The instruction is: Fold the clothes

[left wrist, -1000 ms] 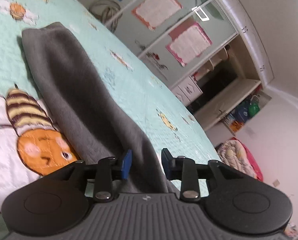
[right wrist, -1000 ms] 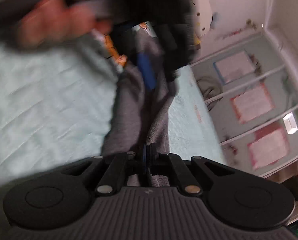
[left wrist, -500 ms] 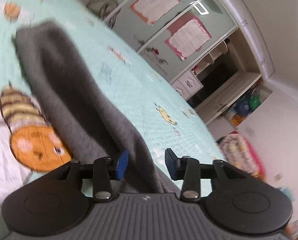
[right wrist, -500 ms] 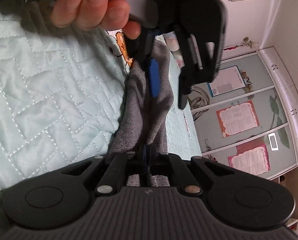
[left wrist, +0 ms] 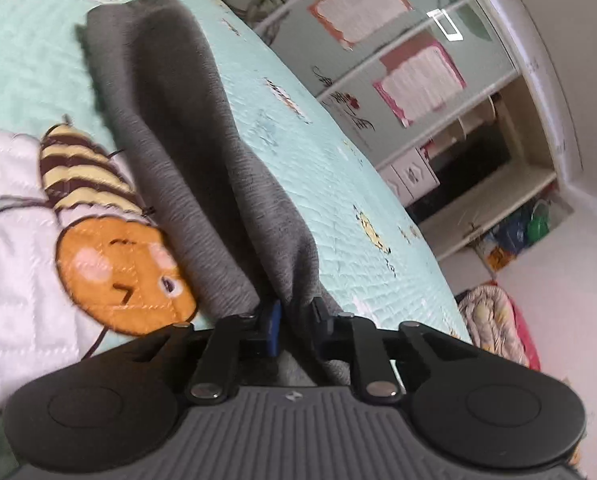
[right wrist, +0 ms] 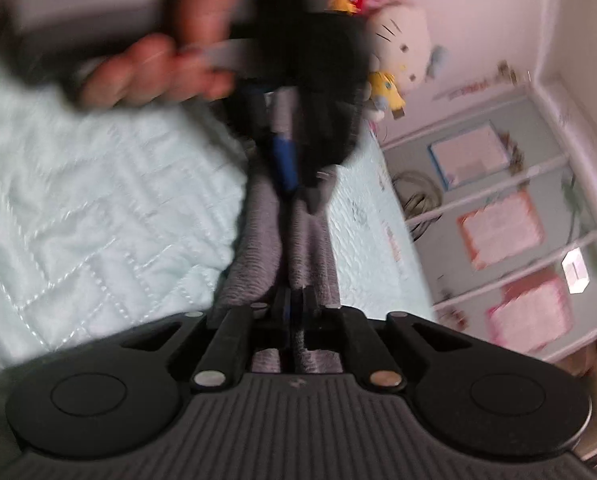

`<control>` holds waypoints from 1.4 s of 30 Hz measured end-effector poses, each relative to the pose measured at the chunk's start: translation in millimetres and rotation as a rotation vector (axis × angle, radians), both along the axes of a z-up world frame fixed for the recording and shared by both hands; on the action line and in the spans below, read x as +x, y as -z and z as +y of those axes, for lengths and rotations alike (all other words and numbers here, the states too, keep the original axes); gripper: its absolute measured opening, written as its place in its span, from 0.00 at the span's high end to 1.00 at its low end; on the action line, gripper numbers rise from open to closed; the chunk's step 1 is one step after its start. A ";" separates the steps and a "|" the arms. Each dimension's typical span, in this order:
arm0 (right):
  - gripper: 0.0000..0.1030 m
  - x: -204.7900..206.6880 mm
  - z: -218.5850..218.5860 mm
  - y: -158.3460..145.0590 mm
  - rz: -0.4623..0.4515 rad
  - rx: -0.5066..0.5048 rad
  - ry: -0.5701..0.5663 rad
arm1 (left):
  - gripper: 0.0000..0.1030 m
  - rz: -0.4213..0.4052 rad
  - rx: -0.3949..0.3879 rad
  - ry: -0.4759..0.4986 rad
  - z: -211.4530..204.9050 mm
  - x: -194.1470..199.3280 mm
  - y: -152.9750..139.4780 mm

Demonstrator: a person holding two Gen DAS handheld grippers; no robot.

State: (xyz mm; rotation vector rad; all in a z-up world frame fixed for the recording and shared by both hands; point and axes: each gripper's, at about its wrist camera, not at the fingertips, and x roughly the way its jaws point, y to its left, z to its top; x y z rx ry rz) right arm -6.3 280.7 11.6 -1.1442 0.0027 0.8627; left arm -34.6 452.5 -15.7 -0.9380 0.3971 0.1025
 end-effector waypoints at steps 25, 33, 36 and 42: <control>1.00 148.8 115.0 -53.8 1.071 0.407 0.040 | 0.83 -0.043 -0.094 -0.036 0.7 1.6 2.9; 0.82 162.8 109.2 -71.6 1.058 0.454 0.094 | 0.82 -0.035 -0.083 -0.033 -0.7 4.3 0.9; 0.54 170.2 109.0 -53.2 1.128 0.413 0.133 | 0.82 -0.034 -0.088 -0.034 -1.1 5.6 0.2; 0.64 163.9 112.4 -37.7 1.166 0.384 0.110 | 0.82 -0.030 -0.083 -0.034 -1.4 5.8 1.2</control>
